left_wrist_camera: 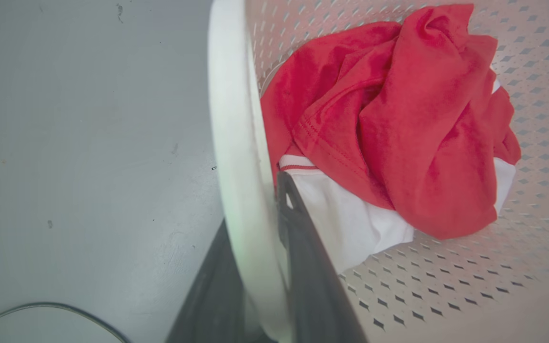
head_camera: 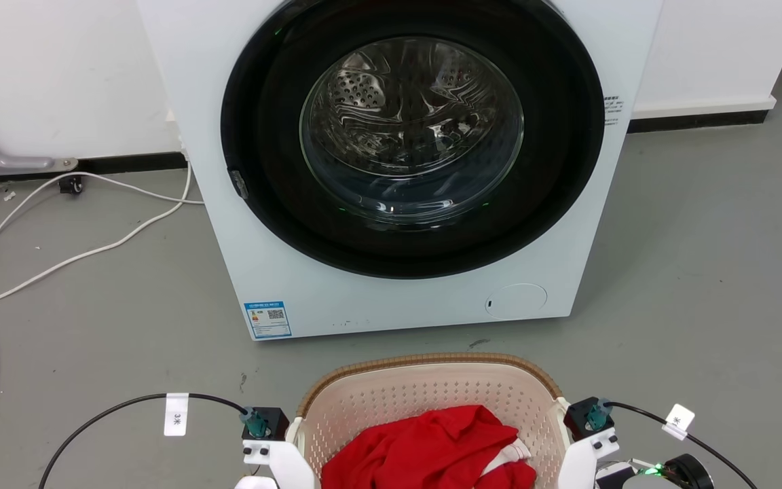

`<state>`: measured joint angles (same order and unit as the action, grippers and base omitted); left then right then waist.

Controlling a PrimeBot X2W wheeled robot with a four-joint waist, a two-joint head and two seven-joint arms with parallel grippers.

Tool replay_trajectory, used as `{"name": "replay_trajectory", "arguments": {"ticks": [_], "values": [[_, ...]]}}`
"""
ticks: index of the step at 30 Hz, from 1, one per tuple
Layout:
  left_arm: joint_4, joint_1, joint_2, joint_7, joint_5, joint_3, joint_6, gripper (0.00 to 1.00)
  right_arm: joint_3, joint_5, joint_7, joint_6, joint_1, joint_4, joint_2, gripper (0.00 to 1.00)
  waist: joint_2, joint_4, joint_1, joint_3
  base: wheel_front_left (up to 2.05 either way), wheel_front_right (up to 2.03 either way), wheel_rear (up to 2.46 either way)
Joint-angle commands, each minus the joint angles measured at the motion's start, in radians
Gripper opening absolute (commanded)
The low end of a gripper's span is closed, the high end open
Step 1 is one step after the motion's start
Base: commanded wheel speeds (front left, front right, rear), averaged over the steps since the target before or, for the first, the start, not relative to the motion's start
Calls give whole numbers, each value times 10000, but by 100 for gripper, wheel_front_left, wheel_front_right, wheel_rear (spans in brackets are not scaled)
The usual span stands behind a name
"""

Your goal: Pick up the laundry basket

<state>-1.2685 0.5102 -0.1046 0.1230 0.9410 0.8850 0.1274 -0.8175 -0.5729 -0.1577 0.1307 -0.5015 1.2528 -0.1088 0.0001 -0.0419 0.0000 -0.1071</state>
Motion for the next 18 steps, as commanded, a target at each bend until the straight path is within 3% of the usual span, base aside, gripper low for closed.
{"name": "replay_trajectory", "arguments": {"ticks": [1, 18], "values": [[8, -77, -52, -84, 41, 40, 48, 0, -126, -77, 75, 0, 127, -36, -86, 0, -1, 5, 0, -3, 0, 0, 0], [-31, -51, -83, -166, 343, 336, 48, 0, -1073, -955, 195, 2, -50, 69, -139, 0, -1, -18, 0, -7, 0, 0, 0]]}}
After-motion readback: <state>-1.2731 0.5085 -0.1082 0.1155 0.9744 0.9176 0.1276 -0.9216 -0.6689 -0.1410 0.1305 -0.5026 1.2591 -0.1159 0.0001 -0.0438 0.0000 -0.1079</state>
